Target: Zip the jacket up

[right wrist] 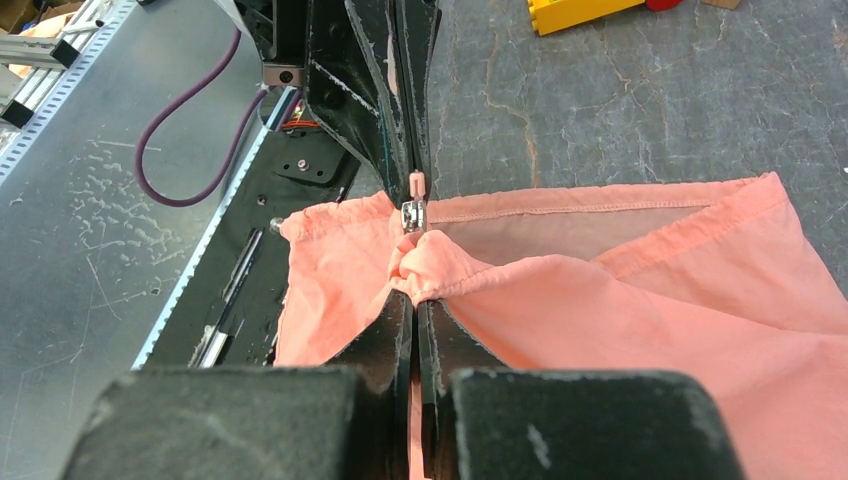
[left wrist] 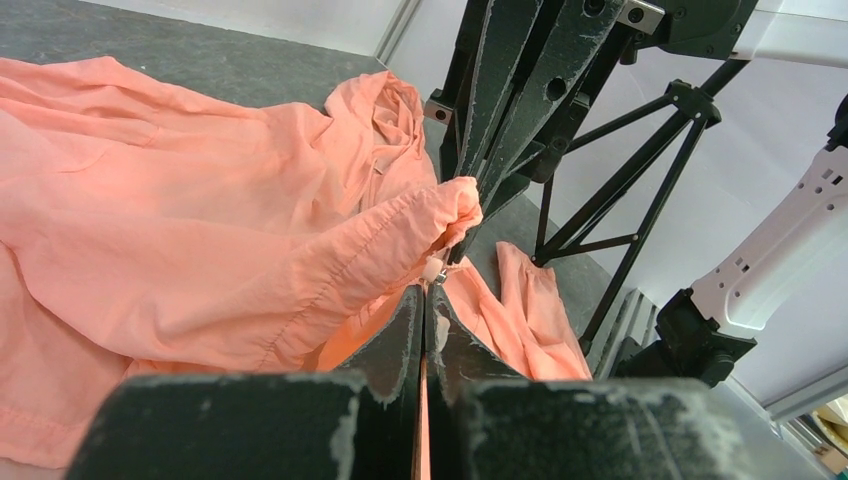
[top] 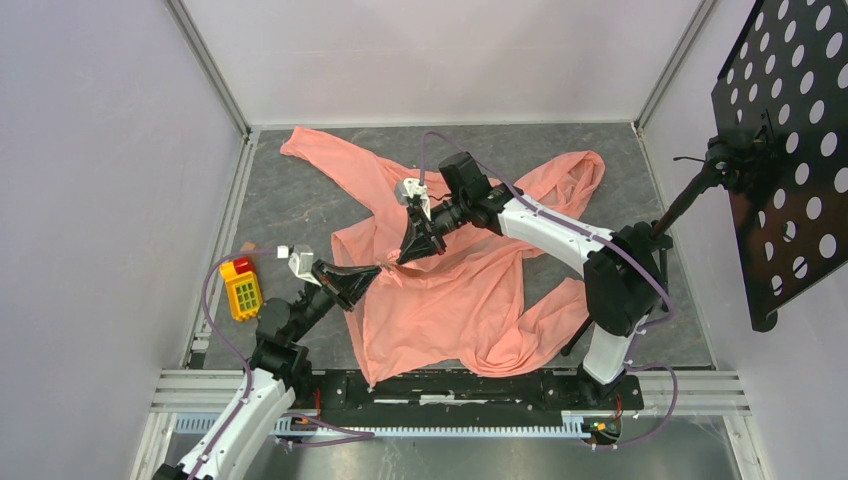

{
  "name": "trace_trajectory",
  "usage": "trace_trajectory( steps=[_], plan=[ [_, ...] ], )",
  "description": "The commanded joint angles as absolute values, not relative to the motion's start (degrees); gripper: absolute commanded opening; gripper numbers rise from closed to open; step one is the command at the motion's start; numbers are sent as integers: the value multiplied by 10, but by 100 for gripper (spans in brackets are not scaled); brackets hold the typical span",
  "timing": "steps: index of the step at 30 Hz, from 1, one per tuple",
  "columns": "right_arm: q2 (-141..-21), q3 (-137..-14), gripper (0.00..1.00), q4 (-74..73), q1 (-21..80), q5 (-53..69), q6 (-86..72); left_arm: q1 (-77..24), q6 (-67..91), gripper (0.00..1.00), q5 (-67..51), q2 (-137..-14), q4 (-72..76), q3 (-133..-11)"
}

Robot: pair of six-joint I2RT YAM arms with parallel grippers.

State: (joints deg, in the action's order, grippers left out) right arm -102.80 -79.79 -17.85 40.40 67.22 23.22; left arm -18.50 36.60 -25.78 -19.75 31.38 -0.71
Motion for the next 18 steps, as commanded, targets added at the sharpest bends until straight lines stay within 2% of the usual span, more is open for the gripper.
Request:
trace_trajectory(
  steps=[1, 18],
  plan=[
    [-1010, -798, 0, -166, 408, 686, 232, -187, 341, 2, -250, -196, 320, 53],
    [-1021, -811, 0, -166, 417, 687, 229, -187, 343, 2, -264, -221, 350, 54]
  ],
)
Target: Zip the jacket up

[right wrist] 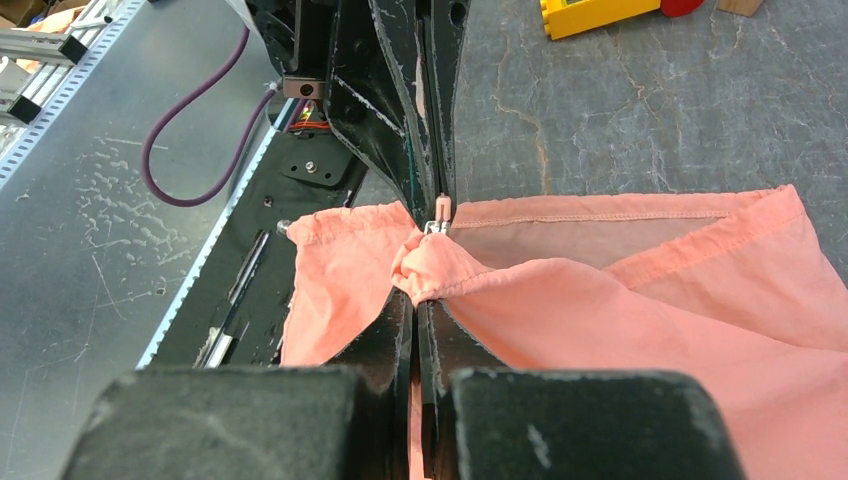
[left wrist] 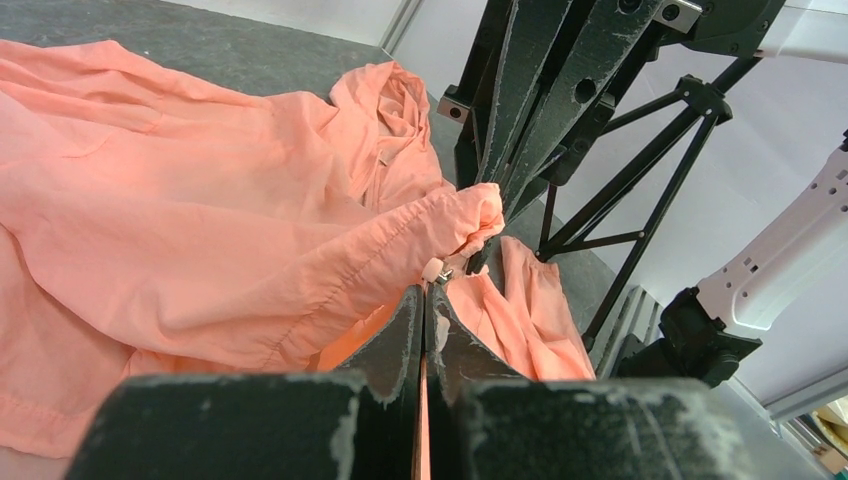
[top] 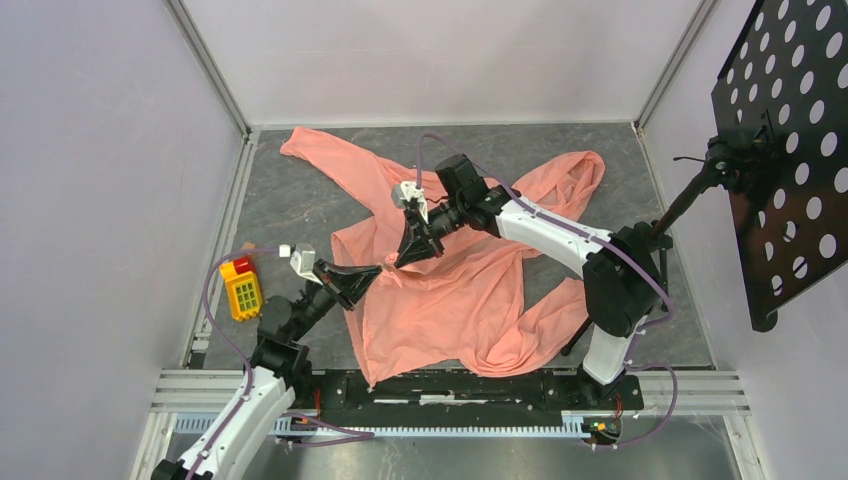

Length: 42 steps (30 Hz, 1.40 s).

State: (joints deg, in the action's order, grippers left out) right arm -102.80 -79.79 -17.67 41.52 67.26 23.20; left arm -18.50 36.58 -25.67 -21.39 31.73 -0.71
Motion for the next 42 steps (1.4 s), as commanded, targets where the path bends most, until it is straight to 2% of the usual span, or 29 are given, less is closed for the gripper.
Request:
trace_trajectory(
  steps=[1, 27, 34, 42],
  plan=[
    [-1023, -811, 0, -165, 417, 687, 229, -187, 344, 2, -266, -222, 354, 55],
    [-1073, -893, 0, -241, 417, 686, 250, -187, 348, 2, -285, -234, 360, 51],
    [-1077, -901, 3, -228, 417, 681, 234, -187, 352, 2, -287, -241, 373, 50],
    [-1089, -908, 0, -219, 421, 689, 219, -187, 352, 2, -286, -244, 378, 51]
  ],
)
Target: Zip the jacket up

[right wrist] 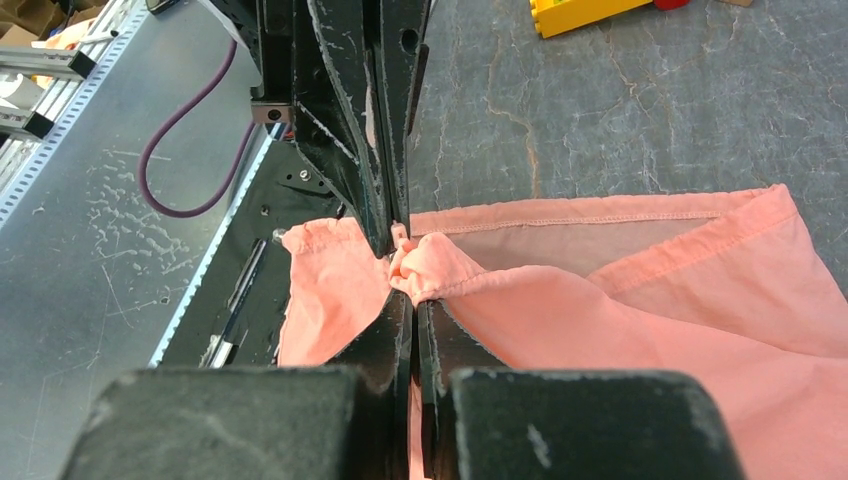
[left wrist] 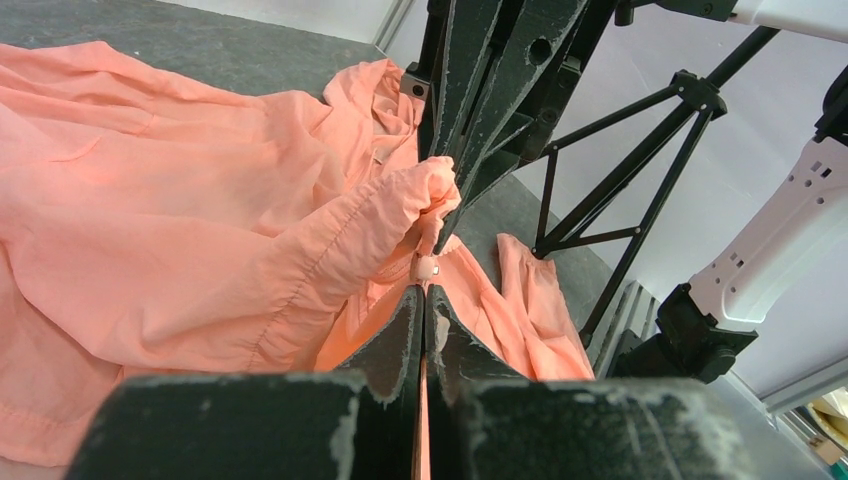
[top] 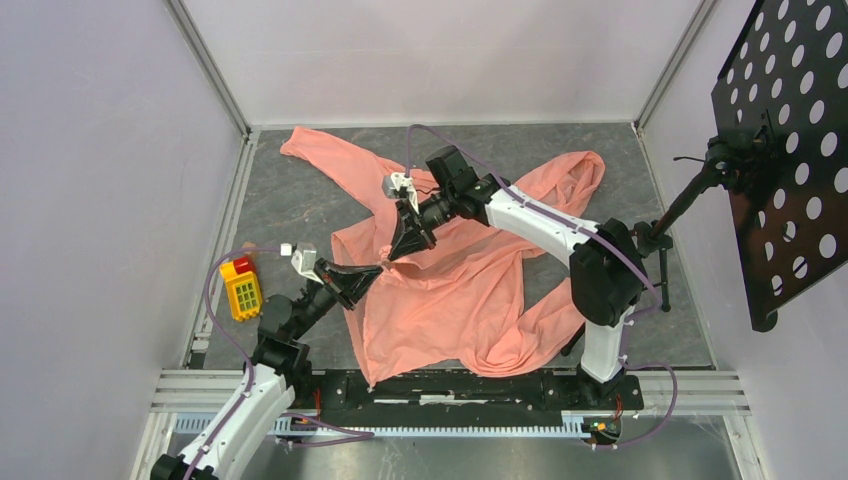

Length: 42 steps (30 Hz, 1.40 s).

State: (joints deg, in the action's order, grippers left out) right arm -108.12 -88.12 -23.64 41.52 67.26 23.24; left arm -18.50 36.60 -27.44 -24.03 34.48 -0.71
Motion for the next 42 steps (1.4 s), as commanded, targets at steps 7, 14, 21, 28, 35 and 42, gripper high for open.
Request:
trace_trajectory(
  steps=[7, 14, 21, 28, 35, 42],
  plan=[
    [-1084, -890, 0, -146, 437, 701, 161, -187, 352, 2, -282, -250, 378, 51],
    [-1067, -850, 0, -48, 450, 714, 89, -187, 356, 2, -280, -261, 376, 47],
    [-1066, -830, 0, -18, 443, 712, 70, -187, 390, 4, -252, -239, 362, 47],
    [-1054, -789, 0, 86, 439, 711, 1, -187, 453, 41, -214, -168, 281, 46],
    [-1058, -783, 0, 103, 437, 705, -23, -187, 489, 56, -185, -58, 120, 3],
    [-1055, -779, 0, 103, 436, 699, -26, -187, 550, 88, -92, -8, -73, -72]
  ],
)
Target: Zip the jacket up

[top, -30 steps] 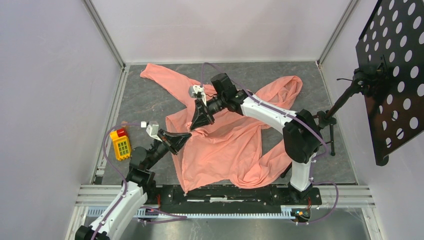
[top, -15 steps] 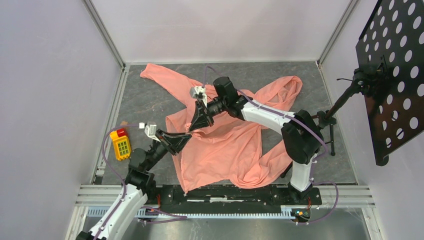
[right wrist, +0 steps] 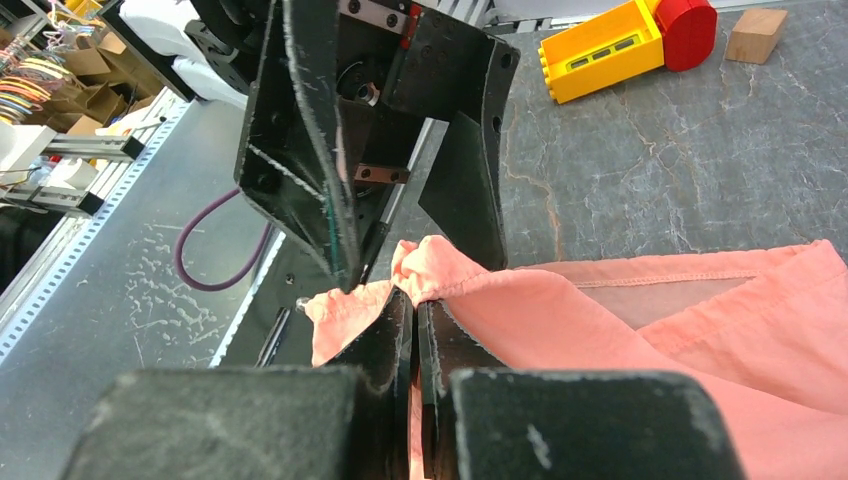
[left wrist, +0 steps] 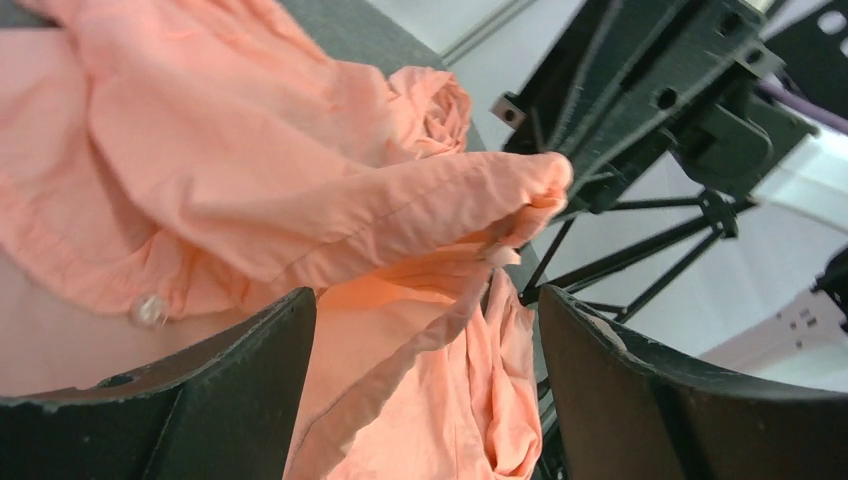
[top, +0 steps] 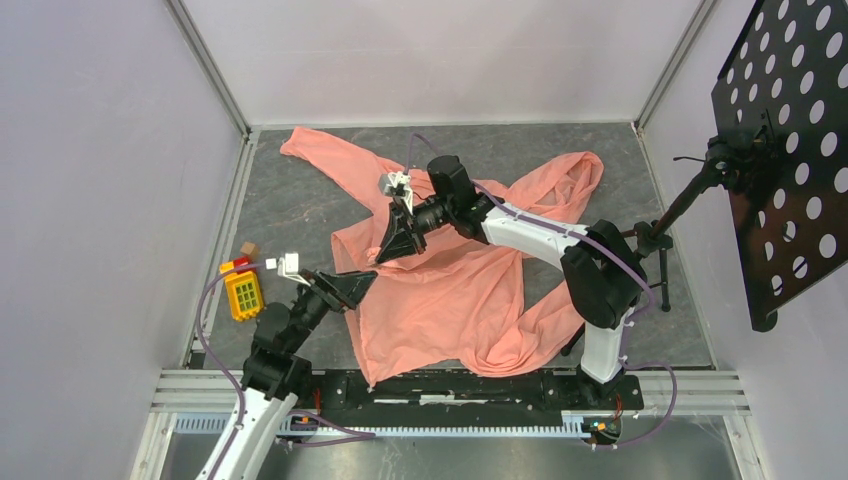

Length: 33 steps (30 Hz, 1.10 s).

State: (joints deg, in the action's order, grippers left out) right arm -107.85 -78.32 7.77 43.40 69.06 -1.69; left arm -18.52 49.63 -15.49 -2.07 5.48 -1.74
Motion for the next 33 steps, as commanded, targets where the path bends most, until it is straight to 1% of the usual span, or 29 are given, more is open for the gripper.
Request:
trace_trajectory(
  steps=[1, 4, 8, 11, 14, 16, 20, 23, 26, 27, 29, 33],
  plan=[
    [-1055, -779, 0, 103, 436, 699, -25, -187, 555, 88, -83, -11, -96, -83],
    [-1054, -779, 0, 100, 436, 699, -25, -187, 563, 87, -70, -23, -129, -119],
    [-1055, -780, 0, 96, 436, 698, -22, -187, 553, 82, -91, -58, -113, -151],
    [-1054, -780, 0, 89, 436, 699, -16, -187, 527, 82, -136, -104, -86, -179],
    [-1052, -781, 0, 81, 435, 698, -11, -187, 479, 87, -213, -162, -53, -212],
    [-1050, -781, 0, 78, 435, 698, -7, -187, 445, 88, -259, -203, -46, -237],
    [-1048, -780, 0, 75, 436, 699, -5, -186, 390, 86, -282, -269, -67, -293],
    [-1044, -780, 0, 72, 436, 698, -5, -186, 373, 80, -278, -298, -63, -312],
    [-1041, -780, 0, 68, 436, 697, -5, -186, 366, 65, -289, -325, -59, -321],
    [-1040, -780, 0, 66, 436, 698, -5, -186, 361, 62, -295, -330, -58, -322],
    [-1038, -780, 0, 61, 436, 697, 12, -186, 352, 58, -300, -331, -65, -323],
    [-1041, -782, 0, 59, 436, 697, 12, -186, 338, 57, -299, -329, -84, -317]
  ],
)
